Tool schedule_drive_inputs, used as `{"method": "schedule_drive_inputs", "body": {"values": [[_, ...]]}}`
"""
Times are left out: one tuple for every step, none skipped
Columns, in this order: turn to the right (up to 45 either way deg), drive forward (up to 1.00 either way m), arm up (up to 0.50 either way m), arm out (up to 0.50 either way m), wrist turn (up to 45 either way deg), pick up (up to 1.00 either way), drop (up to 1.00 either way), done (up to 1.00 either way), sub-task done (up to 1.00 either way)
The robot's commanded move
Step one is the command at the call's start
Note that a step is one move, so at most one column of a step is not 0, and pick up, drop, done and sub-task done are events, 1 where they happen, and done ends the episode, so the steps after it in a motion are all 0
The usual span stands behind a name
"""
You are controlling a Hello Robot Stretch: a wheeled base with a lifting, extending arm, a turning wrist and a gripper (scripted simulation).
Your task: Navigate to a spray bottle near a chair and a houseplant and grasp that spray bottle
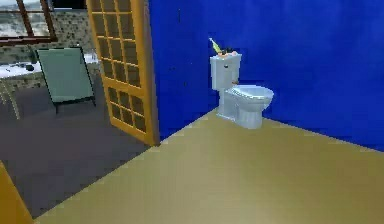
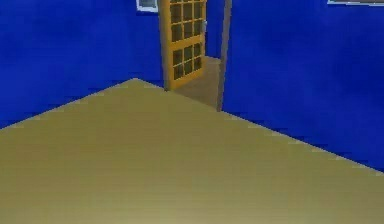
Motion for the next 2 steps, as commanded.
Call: {"method": "schedule_drive_inputs", "body": {"values": [[0.0,0.55,0.00,0.00,0.0,0.00,0.00,0.00,0.00],[-45.0,0.00,0.00,0.00,0.0,0.00,0.00,0.00,0.00]]}}
